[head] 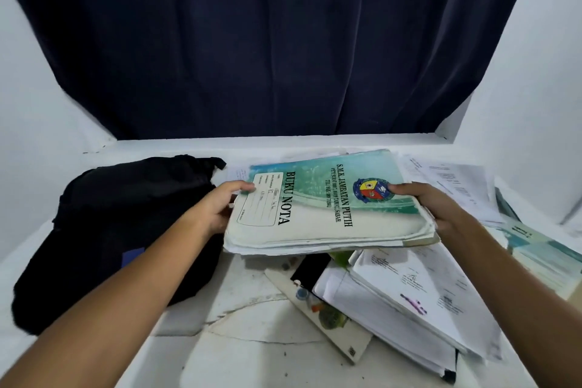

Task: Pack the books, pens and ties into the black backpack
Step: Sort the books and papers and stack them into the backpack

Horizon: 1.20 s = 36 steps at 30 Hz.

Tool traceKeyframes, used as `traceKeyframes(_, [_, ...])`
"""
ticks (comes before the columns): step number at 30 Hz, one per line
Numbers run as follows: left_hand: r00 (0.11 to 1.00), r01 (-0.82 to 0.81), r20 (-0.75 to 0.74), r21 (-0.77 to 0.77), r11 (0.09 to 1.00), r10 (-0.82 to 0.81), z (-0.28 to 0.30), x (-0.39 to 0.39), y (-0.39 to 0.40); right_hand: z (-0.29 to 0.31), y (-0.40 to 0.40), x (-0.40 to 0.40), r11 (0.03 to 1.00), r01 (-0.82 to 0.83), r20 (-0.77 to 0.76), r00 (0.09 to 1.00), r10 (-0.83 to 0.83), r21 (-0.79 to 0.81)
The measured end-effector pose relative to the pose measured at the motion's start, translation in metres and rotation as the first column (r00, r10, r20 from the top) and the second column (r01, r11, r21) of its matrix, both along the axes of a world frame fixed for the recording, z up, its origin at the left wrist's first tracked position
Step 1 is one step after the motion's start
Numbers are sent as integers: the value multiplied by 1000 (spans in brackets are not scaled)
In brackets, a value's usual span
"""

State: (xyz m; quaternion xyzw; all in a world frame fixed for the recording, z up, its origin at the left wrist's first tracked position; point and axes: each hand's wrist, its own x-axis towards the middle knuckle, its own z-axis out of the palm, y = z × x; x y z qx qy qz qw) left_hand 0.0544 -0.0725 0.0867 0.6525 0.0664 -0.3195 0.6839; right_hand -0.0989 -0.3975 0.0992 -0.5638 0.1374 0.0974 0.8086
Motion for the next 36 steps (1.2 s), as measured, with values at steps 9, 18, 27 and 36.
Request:
traceKeyframes(9, [988,-95,114,-109,989,108,26,-22,101,12,76,40,999,31,118,992,-32,11])
traceKeyframes(18, [820,-432,-182,-818,379,543,-11,-58,159,0,185,76,966,22,135,989,-59,258])
traceKeyframes(27, [728,-540,-33,-643,543,685,5,-64,117,-14,262,83,935,98,296,933,-206,342])
traceKeyframes(36, [764,-517,40,-561,647,645,-7,-58,155,-31,217,77,844,-204,324,945,39,495])
